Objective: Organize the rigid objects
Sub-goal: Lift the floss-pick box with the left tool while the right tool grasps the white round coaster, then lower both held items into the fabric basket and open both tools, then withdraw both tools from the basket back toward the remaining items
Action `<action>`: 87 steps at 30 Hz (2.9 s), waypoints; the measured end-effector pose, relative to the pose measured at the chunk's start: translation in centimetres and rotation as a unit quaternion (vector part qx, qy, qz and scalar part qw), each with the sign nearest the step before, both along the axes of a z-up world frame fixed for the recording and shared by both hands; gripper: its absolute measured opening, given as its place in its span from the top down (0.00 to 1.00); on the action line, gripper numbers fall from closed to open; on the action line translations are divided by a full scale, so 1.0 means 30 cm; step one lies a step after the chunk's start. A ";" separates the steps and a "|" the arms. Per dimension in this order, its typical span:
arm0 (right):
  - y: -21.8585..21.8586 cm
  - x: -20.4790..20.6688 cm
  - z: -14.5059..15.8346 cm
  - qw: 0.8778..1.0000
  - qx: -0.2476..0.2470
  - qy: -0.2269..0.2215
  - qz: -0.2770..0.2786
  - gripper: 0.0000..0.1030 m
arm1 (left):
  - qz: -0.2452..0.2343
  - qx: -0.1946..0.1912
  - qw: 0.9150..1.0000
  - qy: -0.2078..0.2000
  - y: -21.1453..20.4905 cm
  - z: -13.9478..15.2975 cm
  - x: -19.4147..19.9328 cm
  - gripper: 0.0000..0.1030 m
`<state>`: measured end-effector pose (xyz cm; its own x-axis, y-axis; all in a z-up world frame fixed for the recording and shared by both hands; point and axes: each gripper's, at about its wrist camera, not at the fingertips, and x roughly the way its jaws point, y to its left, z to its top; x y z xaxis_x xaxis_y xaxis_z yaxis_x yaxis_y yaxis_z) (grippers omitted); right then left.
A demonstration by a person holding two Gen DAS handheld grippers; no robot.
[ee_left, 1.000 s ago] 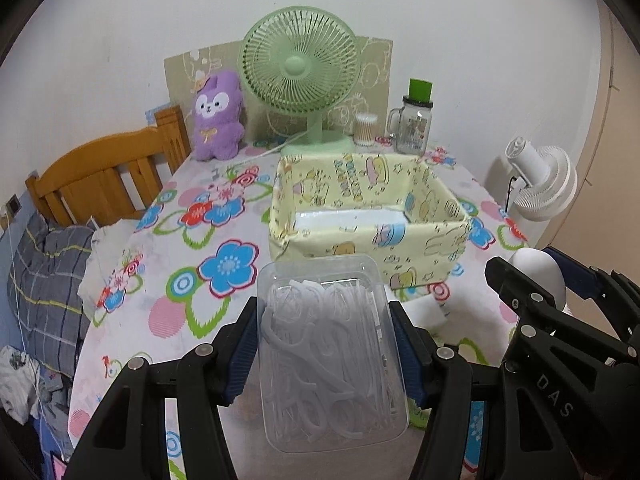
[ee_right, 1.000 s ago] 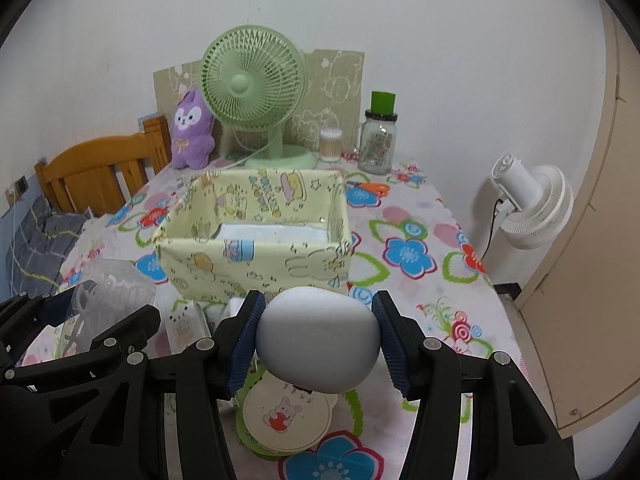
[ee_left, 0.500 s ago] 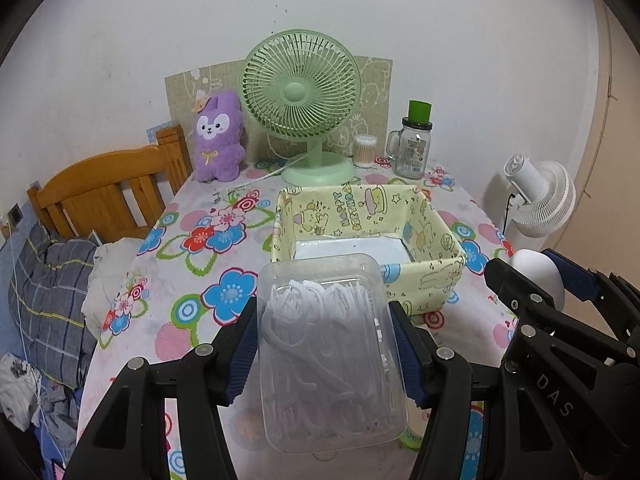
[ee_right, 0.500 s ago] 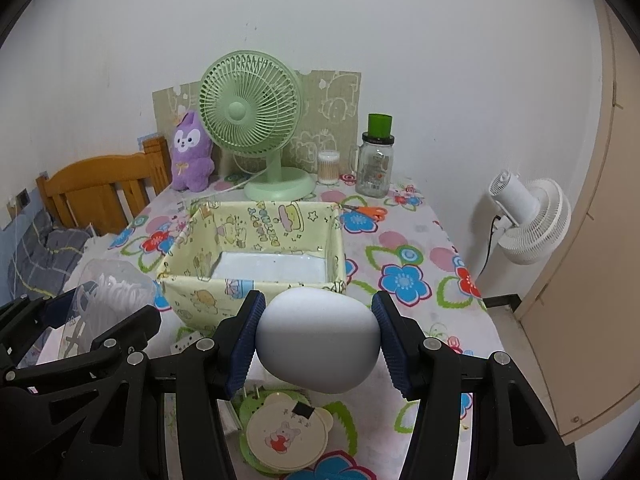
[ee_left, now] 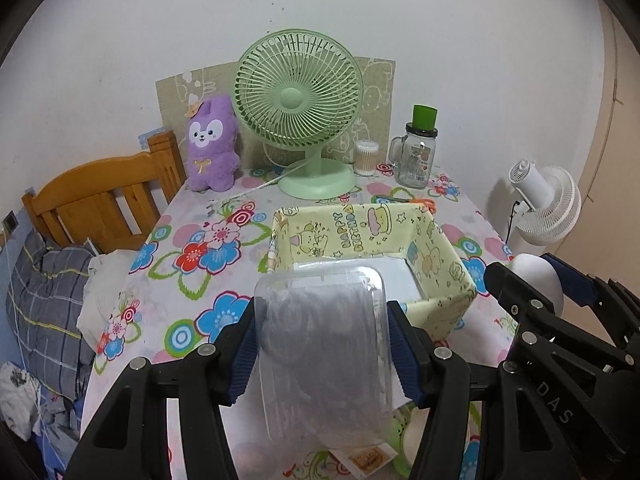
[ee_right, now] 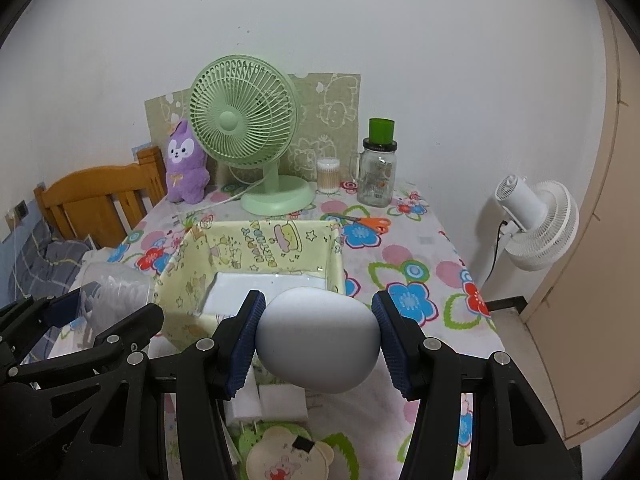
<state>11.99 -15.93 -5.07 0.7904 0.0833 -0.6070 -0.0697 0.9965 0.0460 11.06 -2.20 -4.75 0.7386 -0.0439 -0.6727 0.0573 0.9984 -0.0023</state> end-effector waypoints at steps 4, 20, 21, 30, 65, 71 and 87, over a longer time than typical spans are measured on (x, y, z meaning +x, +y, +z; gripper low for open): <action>0.002 0.042 0.005 1.000 -0.001 0.000 0.002 0.43 | 0.004 0.002 1.000 -0.003 -0.001 0.005 0.035 0.41; -0.036 0.204 0.011 1.000 0.014 -0.004 -0.016 0.43 | -0.007 0.005 1.000 -0.001 -0.024 -0.002 0.207 0.41; -0.036 0.213 0.008 1.000 0.014 -0.004 -0.017 0.43 | -0.007 0.006 1.000 0.001 -0.025 -0.008 0.216 0.41; -0.025 0.311 -0.048 1.000 0.019 0.010 -0.016 0.43 | -0.003 0.014 1.000 0.020 -0.034 -0.059 0.290 0.41; 0.066 0.365 -0.192 0.996 0.033 0.084 0.012 0.43 | -0.015 0.037 0.996 0.082 -0.055 -0.207 0.330 0.14; 0.061 0.339 -0.190 0.995 0.042 0.088 0.012 0.33 | -0.018 0.022 0.995 0.093 -0.050 -0.211 0.313 0.13; 0.058 0.229 -0.095 0.999 0.016 0.051 -0.002 0.11 | -0.017 0.010 0.997 0.075 -0.045 -0.146 0.224 0.07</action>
